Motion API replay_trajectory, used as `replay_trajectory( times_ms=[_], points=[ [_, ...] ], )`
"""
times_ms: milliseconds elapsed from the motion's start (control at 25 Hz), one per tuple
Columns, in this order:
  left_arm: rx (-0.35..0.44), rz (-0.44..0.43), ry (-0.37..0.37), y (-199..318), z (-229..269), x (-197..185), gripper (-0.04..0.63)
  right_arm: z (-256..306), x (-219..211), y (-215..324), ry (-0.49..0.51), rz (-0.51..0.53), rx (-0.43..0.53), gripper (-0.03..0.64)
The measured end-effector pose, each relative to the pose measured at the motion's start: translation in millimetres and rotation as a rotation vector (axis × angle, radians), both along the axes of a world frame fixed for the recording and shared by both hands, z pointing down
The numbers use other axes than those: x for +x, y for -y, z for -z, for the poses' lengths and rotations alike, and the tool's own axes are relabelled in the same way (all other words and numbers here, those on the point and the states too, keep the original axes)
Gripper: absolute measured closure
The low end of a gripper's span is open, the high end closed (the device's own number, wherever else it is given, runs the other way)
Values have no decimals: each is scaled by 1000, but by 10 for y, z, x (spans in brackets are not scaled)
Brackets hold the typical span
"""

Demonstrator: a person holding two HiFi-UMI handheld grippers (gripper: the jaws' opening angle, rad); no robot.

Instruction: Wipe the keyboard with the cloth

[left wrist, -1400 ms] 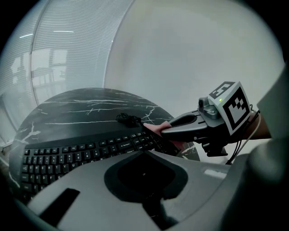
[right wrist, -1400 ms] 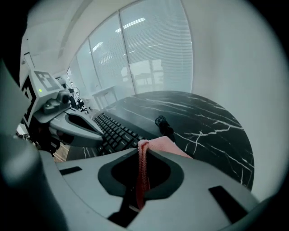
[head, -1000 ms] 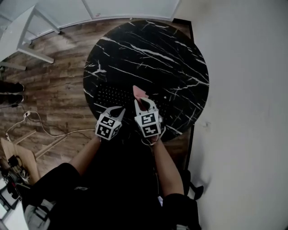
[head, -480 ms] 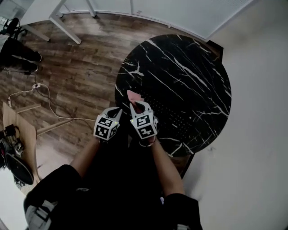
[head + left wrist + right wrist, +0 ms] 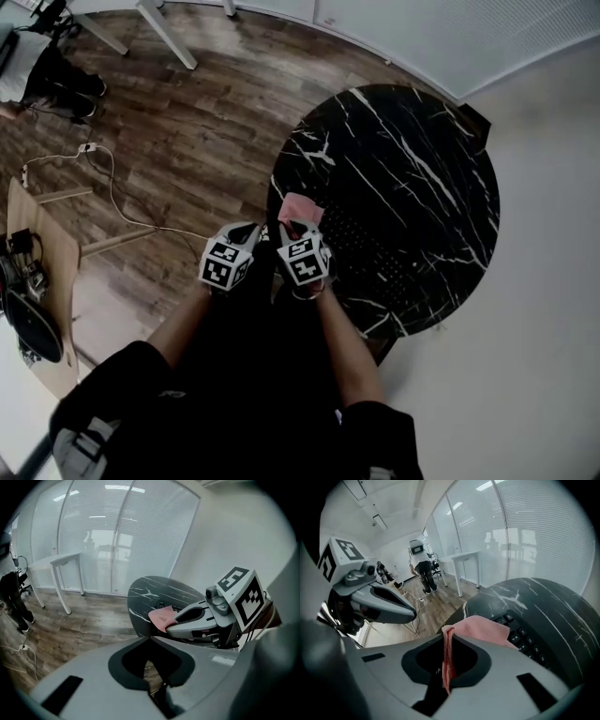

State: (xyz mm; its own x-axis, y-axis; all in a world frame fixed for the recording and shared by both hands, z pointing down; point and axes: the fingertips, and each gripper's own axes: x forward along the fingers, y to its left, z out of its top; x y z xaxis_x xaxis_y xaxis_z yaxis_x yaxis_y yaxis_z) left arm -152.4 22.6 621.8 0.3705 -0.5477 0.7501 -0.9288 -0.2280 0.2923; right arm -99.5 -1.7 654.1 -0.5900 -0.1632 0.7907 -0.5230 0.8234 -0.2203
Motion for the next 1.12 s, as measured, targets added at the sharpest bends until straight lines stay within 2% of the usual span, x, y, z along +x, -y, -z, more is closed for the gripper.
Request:
replay_trajectory(
  times_ms=[360,800,1120],
  points=[
    [3,-62,-8,110,3,192,595,-85,233,-75,-15,-44,-38,603],
    [-4,-223,0,170,1,908,595,-110,787,-245,18,-144,-38,603],
    [-19,-371,18,111,-70,1460,595,-121,1290,-368,41,-249,-43,603]
  ],
)
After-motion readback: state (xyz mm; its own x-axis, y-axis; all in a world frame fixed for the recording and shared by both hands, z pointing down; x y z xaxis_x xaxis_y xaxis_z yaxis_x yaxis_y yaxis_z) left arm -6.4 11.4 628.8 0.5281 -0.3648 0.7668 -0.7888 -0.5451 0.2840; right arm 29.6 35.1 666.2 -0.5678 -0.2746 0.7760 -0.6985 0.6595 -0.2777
